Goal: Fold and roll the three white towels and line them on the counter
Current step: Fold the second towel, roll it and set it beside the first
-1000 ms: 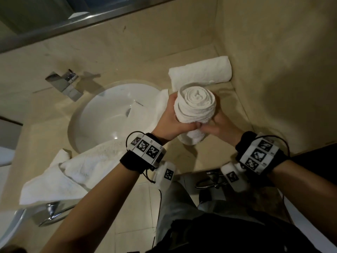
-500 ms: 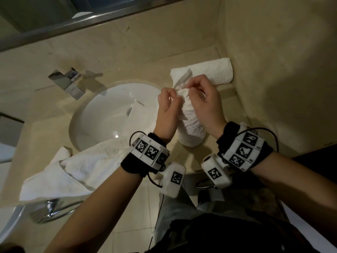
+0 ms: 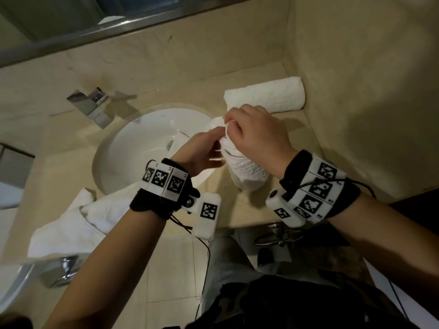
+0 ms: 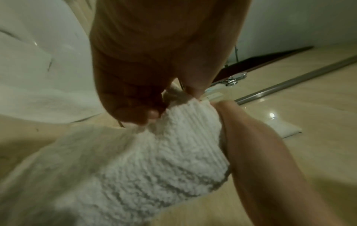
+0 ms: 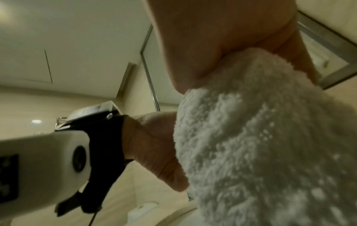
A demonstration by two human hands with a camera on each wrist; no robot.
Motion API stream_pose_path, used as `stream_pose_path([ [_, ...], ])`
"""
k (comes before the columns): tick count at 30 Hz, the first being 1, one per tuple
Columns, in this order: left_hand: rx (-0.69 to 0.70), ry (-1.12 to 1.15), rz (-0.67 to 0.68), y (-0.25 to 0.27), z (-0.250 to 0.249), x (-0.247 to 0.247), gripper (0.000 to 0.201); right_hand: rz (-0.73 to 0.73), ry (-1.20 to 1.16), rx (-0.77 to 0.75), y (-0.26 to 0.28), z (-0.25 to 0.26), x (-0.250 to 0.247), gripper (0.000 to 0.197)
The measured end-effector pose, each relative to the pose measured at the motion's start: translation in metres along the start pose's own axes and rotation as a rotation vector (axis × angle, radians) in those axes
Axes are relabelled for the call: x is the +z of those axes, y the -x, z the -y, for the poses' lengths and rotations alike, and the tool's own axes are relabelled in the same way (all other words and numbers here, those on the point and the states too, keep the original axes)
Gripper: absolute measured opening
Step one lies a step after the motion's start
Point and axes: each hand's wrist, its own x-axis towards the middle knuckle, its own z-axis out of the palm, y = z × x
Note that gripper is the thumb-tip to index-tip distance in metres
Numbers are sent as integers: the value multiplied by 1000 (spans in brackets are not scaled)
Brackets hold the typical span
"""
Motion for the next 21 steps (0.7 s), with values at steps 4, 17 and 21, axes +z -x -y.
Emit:
stream_pose_path([
  [4,-29,-37,50,2,-2,2,28,165,249,32,-11,-1,2,35],
  [17,79,193,265,5,5,-6,33,-120,-486,257,-12,-17,-1,13],
  [21,79,120,139,0,-2,4,10,-86,-438,224,-11,-17,0,6],
])
